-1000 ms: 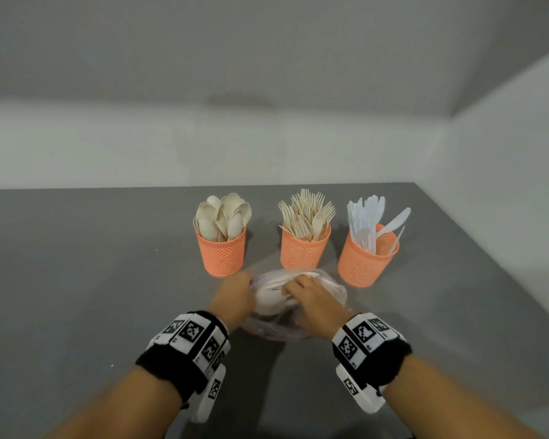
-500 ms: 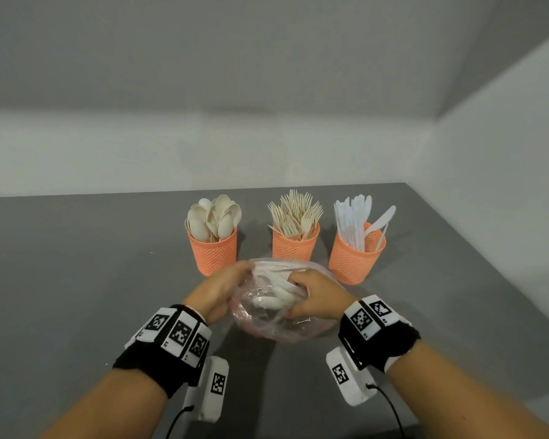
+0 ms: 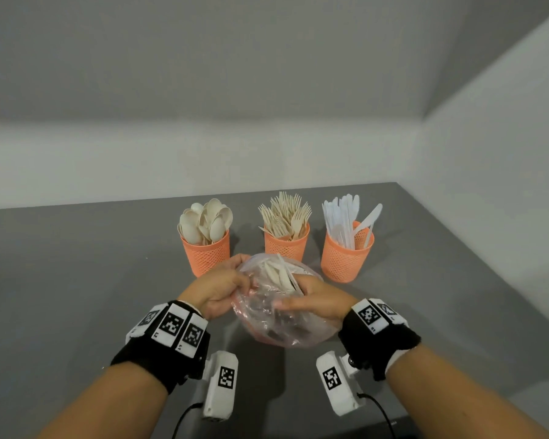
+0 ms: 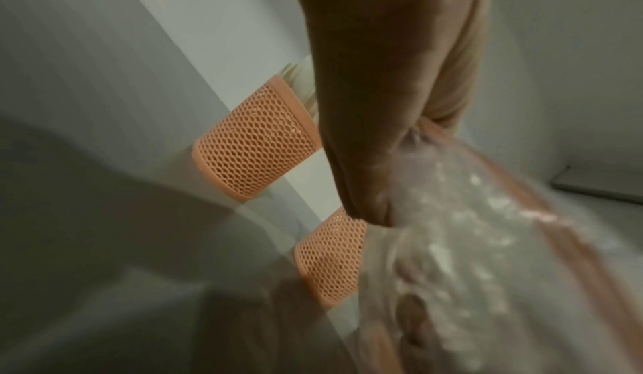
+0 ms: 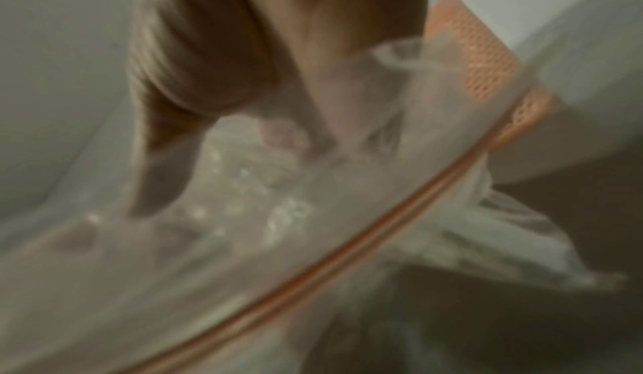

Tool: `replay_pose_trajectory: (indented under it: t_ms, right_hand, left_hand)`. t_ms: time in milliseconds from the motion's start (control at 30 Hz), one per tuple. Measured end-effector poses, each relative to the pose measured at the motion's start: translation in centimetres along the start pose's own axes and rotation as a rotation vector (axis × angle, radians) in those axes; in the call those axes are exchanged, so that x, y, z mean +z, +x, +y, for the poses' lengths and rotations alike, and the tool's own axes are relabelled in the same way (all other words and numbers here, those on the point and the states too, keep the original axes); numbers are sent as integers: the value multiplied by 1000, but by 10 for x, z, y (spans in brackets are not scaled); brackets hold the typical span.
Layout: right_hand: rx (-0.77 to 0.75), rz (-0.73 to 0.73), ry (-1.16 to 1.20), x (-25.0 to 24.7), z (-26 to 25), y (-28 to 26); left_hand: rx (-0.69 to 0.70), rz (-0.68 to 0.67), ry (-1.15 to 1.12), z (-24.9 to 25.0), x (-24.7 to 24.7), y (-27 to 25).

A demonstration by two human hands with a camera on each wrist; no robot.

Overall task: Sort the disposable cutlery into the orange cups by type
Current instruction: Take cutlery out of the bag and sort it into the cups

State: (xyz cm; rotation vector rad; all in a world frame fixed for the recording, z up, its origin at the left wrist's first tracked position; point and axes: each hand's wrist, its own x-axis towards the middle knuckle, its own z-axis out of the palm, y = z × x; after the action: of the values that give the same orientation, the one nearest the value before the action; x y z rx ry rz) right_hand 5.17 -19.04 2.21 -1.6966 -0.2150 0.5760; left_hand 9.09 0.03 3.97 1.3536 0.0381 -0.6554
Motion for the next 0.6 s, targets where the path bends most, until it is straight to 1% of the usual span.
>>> replay_pose_trajectory:
  t_ms: [100,167,233,333,367,400,433,500,533,567,600]
  right_hand:
    - [-17,-83,248,-2,0,-5]
    - [-9,-98,325,-5,-1,-9]
    - [-13,-33,327,-10,3,-11]
    - [3,47,299,-14,7,-13]
    - [1,96,296,-15,9,-14]
    - [-24,155,304,-17,8,-15]
    - [-76,220,309,-17,4,-15]
    - [-205,353,359,-22,-5,-17]
    - [-253,424,429,-26,-9,-17]
    - [-293,476,495,-29,-15,-18]
    - [-327,505,534,-33,-20,-19]
  left_hand:
    - [50,-48,41,3,9,-5]
    - [95,-20,110,4,9,-6]
    - [138,37,137,5,7,-6]
    - [137,110,-5,5,6,-6]
    - [141,123,-17,3,7,-5]
    - [156,141,39,-1,6,-3]
    - [188,173,181,-7,4,-1]
    - [265,291,639,-20,-4,4]
    - [275,351,842,-28,-8,6]
    - [262,397,977,-35,-11,7]
    - [224,416,1055,-41,-13,8]
